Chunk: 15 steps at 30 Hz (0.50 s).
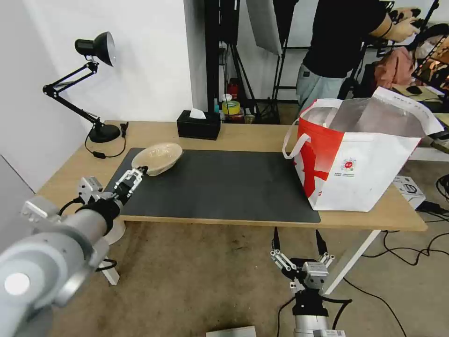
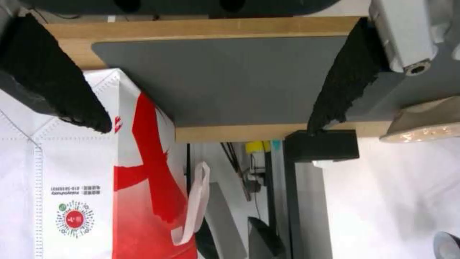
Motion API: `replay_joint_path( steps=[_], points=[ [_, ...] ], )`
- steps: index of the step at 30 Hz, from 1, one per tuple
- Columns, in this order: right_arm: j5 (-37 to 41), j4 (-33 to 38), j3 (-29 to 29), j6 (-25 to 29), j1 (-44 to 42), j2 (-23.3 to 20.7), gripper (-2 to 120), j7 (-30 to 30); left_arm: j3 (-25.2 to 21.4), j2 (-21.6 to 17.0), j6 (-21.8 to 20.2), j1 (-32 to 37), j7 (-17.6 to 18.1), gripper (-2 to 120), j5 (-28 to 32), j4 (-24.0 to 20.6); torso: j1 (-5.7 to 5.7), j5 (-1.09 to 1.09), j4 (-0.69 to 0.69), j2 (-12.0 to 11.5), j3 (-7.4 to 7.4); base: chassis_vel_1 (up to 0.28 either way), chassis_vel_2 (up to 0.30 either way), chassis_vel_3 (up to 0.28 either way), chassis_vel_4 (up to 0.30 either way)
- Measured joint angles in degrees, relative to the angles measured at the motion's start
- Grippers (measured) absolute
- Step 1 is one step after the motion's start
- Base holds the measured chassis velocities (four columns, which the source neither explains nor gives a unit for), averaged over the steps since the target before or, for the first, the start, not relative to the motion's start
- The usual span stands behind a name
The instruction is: Pick up the trash from the table and place it into the takeout bag.
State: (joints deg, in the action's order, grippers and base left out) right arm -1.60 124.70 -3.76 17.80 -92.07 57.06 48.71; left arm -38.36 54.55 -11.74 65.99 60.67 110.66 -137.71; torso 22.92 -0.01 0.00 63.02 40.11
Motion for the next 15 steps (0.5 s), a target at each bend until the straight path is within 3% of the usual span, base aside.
replay_joint_path(
  steps=[5,15],
  points=[
    [0.0,0.0,0.0,0.0,0.0,0.0,100,0.0,0.9,-0.3,0.3,-2.8,1.8,100,0.6,3.2,0.0,0.0,0.0,0.0,0.0,0.0,0.0,0.0,0.0],
    [0.0,0.0,0.0,0.0,0.0,0.0,100,0.0,1.6,-2.0,1.1,-6.9,2.3,100,1.6,7.2,0.0,0.01,0.0,0.0,0.0,0.0,0.0,0.0,0.0]
  ],
)
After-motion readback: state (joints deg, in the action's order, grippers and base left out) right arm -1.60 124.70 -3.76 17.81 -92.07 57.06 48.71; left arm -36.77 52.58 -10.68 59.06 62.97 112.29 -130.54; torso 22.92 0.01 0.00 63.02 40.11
